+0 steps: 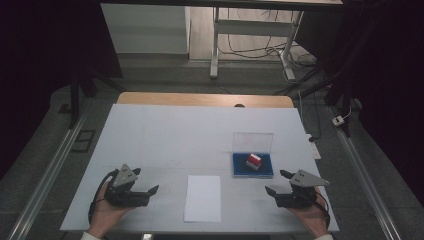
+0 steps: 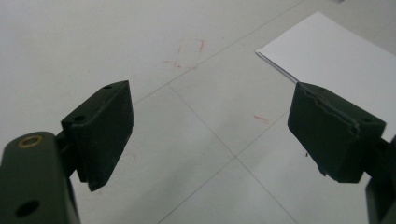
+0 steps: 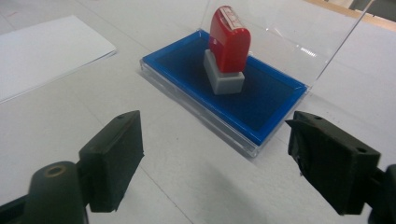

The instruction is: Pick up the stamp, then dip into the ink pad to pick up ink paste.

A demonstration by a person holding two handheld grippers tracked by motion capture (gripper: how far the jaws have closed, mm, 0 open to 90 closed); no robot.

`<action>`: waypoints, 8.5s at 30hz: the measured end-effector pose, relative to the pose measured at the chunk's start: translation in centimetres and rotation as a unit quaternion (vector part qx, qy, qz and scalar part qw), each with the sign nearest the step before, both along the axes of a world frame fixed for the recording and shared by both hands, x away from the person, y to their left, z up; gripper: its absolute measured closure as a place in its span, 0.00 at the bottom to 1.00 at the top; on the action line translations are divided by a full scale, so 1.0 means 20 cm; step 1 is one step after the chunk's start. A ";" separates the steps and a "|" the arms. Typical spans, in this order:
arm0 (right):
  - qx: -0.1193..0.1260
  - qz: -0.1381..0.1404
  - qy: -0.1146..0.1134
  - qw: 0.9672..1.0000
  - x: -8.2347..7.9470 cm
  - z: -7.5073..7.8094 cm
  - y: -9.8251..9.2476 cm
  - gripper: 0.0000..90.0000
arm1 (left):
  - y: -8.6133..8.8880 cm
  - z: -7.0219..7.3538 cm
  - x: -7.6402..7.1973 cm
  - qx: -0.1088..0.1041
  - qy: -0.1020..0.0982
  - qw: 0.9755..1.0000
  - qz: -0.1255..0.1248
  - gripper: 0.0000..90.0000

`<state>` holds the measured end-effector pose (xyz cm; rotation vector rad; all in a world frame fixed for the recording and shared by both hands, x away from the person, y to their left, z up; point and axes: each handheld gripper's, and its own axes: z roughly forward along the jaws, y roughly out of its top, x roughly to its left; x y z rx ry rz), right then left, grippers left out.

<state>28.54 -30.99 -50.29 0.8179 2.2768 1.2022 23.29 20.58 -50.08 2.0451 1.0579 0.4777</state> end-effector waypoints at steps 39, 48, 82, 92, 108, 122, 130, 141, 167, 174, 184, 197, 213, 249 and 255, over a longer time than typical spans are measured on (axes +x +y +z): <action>0.014 -0.003 0.001 1.000 0.02 0.18 0.02 0.32 | -0.03 -0.01 0.03 0.005 0.015 1.000 -0.011 0.18; 0.007 0.002 0.008 1.000 0.12 0.30 0.07 0.32 | -0.03 -0.02 0.03 0.006 0.018 1.000 -0.011 0.19; -0.048 0.024 0.072 0.996 0.38 0.34 0.24 0.35 | -0.02 -0.03 0.04 0.011 0.021 1.000 -0.015 0.19; -0.078 0.039 0.095 0.992 0.43 0.30 0.31 0.37 | -0.02 -0.04 0.04 0.014 0.023 1.000 -0.014 0.19; -0.096 0.037 0.119 0.987 0.51 0.23 0.34 0.44 | -0.02 -0.05 0.04 0.018 0.026 0.999 -0.013 0.19; -0.103 0.060 0.137 0.983 0.52 0.19 0.34 0.69 | -0.01 -0.06 0.04 0.022 0.027 0.999 -0.010 0.19; -0.109 0.056 0.133 0.983 0.52 0.20 0.34 0.77 | -0.01 -0.06 0.04 0.022 0.027 0.999 -0.009 0.19; -0.128 0.052 0.118 0.983 0.50 0.20 0.36 0.78 | -0.01 -0.06 0.04 0.023 0.026 0.999 -0.007 0.19; -0.046 0.060 0.072 0.995 0.43 0.38 0.33 0.78 | 0.00 -0.06 0.04 0.023 0.026 0.999 -0.003 0.19; -0.046 0.063 0.064 0.995 0.42 0.41 0.34 0.78 | 0.01 -0.06 0.04 0.020 0.024 1.000 -0.001 0.19; -0.064 0.052 0.059 0.995 0.42 0.40 0.35 0.78 | 0.01 -0.06 0.03 0.021 0.023 1.000 -0.002 0.19; -0.096 0.049 0.060 0.992 0.43 0.36 0.39 0.78 | 0.01 -0.05 0.03 0.019 0.023 1.000 -0.001 0.19; -0.133 0.044 0.077 0.987 0.45 0.28 0.44 0.78 | 0.01 -0.06 0.03 0.021 0.025 0.999 -0.002 0.19; -0.168 0.033 0.089 0.981 0.48 0.19 0.46 0.78 | 0.01 -0.07 0.03 0.025 0.025 0.999 -0.004 0.19; -0.170 0.034 0.088 0.981 0.48 0.19 0.46 0.78 | 0.01 -0.07 0.04 0.028 0.027 0.999 -0.005 0.19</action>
